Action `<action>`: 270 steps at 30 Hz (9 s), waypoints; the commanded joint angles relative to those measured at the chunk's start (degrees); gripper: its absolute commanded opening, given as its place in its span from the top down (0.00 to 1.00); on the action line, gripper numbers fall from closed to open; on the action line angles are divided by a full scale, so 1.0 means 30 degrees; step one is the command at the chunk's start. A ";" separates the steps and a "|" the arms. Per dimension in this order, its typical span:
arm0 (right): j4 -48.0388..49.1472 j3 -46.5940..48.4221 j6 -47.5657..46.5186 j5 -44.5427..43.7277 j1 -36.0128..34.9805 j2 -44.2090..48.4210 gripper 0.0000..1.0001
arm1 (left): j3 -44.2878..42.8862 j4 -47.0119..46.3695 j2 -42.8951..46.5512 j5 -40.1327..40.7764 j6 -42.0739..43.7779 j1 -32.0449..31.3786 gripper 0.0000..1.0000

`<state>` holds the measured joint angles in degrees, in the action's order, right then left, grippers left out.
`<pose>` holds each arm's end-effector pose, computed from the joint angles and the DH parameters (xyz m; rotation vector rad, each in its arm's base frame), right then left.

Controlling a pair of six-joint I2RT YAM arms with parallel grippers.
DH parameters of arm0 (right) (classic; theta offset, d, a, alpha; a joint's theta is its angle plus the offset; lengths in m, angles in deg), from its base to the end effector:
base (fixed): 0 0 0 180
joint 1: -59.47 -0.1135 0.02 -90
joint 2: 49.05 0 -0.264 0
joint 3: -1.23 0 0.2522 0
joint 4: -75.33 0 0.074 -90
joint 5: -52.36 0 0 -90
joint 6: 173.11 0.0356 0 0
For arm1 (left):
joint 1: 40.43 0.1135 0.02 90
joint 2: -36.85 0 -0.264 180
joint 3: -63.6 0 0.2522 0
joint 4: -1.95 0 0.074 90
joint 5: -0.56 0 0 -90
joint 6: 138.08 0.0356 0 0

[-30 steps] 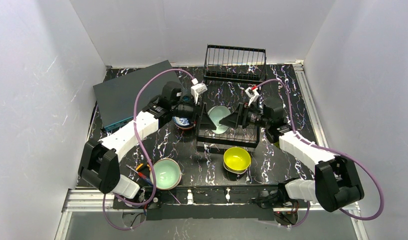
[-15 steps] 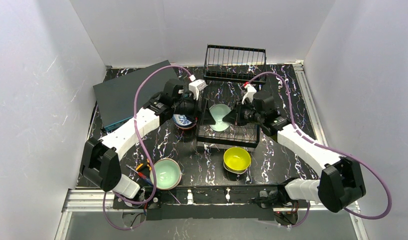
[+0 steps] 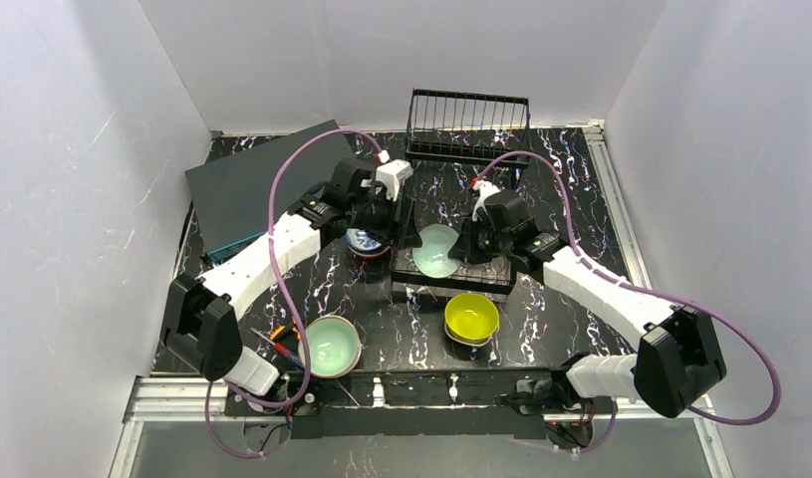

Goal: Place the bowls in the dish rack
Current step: Place the bowl in the dish rack.

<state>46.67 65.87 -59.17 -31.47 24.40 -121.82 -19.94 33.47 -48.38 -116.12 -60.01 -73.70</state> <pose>0.2262 0.1635 0.2645 -0.2843 2.2787 0.6739 0.2744 -0.1992 0.3112 0.6901 2.1270 -0.9464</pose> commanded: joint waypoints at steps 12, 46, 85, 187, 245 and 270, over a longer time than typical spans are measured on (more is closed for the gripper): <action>0.1823 0.1116 0.1044 0.1399 -0.0242 -0.0262 0.99 | -0.1721 0.2314 -0.0736 0.2340 0.1863 -0.1769 0.92; 1.2175 -0.3943 0.8550 0.8027 0.2747 0.3734 0.01 | 0.0094 -0.7602 -0.0227 -0.5328 -0.3684 0.1944 1.00; 1.0239 -0.2918 0.6659 0.6383 0.2736 0.3812 0.99 | 0.1131 -1.0062 -0.0803 -0.6420 -0.5769 0.1864 0.22; 0.6373 0.2370 -0.6579 -1.1360 0.2423 -0.6736 0.99 | 0.0589 -0.7006 0.0207 -0.3838 -0.3181 0.1776 0.03; 0.5028 0.2971 -0.5020 -0.8717 0.4278 -0.5950 0.05 | 0.0703 -0.6945 0.0538 -0.3709 -0.3059 0.1776 0.04; 0.6120 0.3128 -0.6133 -0.8004 0.4278 -0.6559 0.34 | 0.0643 -0.6989 0.0317 -0.3850 -0.3179 0.1776 0.04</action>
<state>63.13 72.58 -76.48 -56.54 36.97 -139.18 -16.23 12.77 -48.23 -126.35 -69.75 -68.04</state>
